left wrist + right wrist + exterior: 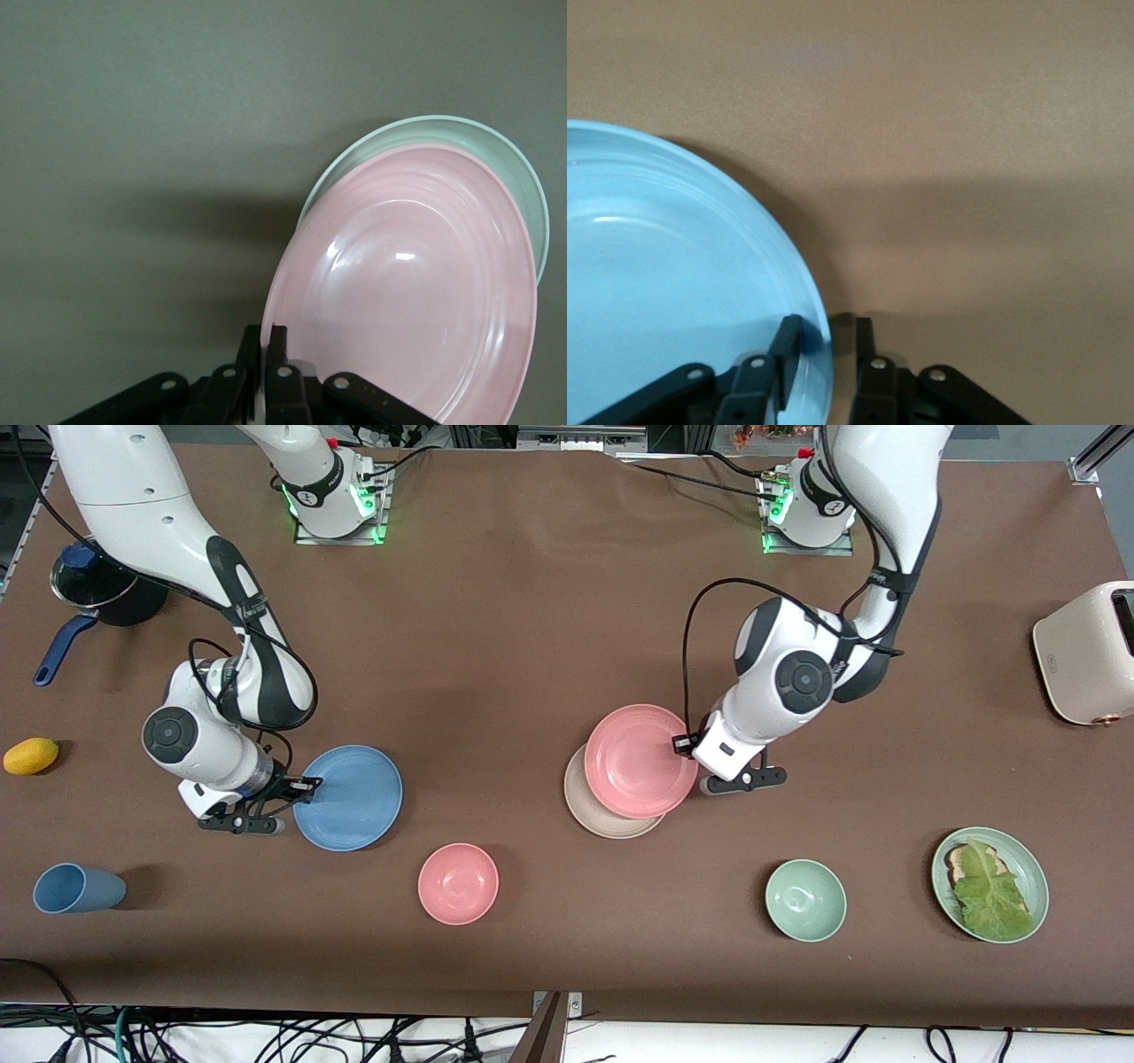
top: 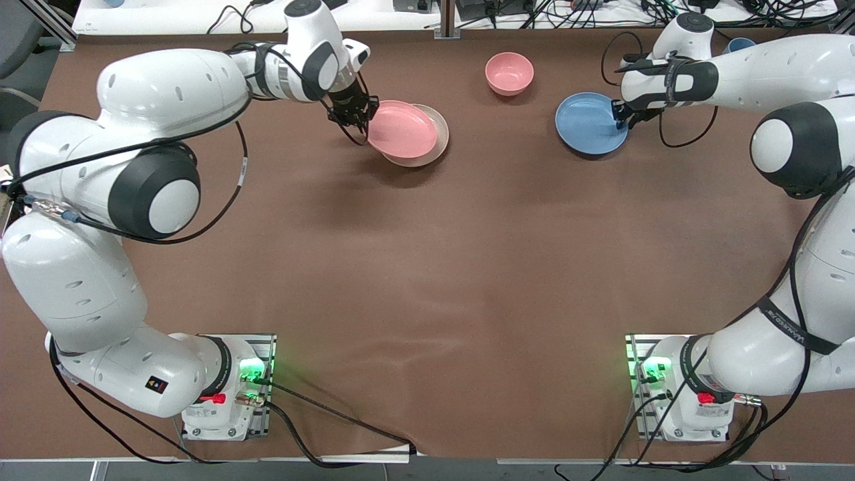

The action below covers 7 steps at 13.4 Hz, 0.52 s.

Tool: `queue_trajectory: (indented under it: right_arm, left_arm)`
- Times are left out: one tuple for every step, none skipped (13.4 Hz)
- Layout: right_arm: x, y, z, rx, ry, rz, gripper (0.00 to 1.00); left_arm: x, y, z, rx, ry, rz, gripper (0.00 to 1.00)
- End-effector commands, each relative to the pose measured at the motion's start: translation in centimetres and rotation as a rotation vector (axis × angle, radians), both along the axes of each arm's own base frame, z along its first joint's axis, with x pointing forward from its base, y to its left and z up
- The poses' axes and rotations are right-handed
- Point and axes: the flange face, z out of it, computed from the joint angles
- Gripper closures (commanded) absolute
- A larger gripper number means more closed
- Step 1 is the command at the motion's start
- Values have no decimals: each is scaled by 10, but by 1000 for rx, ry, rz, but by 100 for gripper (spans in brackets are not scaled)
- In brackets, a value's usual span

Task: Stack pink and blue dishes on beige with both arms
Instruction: 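Carry the pink plate onto the beige plate with the left gripper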

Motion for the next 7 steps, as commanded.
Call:
queue_trajectory:
  right_arm:
    - [0,3,1,8,-1,-5,85]
    - [0,3,1,8,-1,-5,87]
    - [0,3,1,8,-1,-5,90]
    - [0,3,1,8,-1,-4,91]
    - [0,3,1,8,-3,-2,96]
    - [1,3,3,8,-5,3,100]
    - [2,3,4,8,-8,7,100]
  left_arm:
    - [2,-24,-15,26,-24,22,100]
    - [1,-26,-19,27,-24,22,100]
    - [0,-29,-22,25,-31,27,100]
    - [1,-29,-25,25,-34,30,100]
    - [2,-28,-29,27,-34,32,100]
    - [3,-26,-30,28,-37,36,92]
    - [5,-23,-32,32,-37,30,60]
